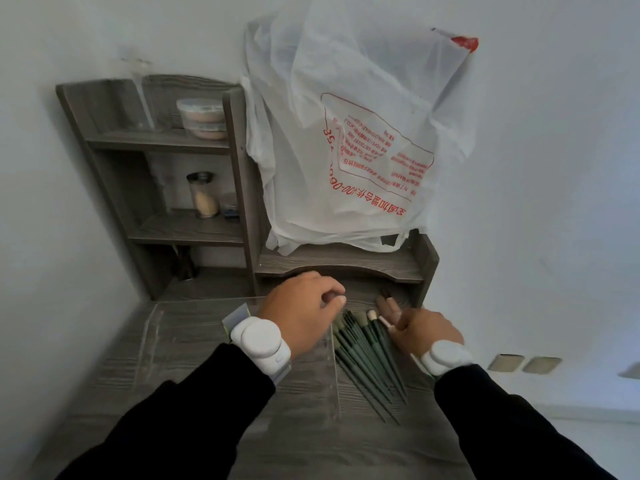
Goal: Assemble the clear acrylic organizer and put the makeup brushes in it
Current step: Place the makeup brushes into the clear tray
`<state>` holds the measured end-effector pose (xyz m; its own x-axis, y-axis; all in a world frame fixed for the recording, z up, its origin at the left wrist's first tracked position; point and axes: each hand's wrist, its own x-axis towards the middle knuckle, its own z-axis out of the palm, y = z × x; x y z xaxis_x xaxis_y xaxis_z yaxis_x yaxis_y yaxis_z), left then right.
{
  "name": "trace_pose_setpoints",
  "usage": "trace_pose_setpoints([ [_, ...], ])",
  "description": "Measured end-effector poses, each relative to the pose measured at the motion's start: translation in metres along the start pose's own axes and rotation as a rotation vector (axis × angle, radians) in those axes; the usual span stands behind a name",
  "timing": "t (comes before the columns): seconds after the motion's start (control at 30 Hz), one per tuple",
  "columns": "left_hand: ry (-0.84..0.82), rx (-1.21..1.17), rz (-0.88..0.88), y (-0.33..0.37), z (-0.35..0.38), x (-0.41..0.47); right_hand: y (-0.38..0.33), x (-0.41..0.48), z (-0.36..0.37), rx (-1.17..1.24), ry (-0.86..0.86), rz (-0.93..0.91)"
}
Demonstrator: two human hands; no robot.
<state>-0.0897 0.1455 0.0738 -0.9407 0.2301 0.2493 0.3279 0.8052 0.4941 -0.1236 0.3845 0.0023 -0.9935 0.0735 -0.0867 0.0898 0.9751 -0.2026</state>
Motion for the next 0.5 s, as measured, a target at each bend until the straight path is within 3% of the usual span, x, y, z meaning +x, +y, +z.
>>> trace_pose_setpoints([
  [0.07,-0.016,-0.014,-0.001,0.006,0.007,-0.005,-0.002,-0.001,0.004,-0.056,-0.028,-0.031],
  [0.17,-0.016,-0.005,-0.041,0.015,0.017,-0.011,0.001,-0.005,0.01,0.016,-0.013,0.063],
  [0.3,-0.038,-0.169,-0.193,0.02,0.03,-0.011,-0.007,-0.028,-0.001,0.459,0.201,0.14],
  [0.4,-0.085,-0.495,-0.338,0.029,0.042,-0.008,-0.033,-0.055,-0.014,0.794,0.299,0.051],
  [0.5,-0.129,-0.942,-0.477,0.044,0.05,-0.007,-0.052,-0.072,-0.024,0.917,0.289,-0.072],
])
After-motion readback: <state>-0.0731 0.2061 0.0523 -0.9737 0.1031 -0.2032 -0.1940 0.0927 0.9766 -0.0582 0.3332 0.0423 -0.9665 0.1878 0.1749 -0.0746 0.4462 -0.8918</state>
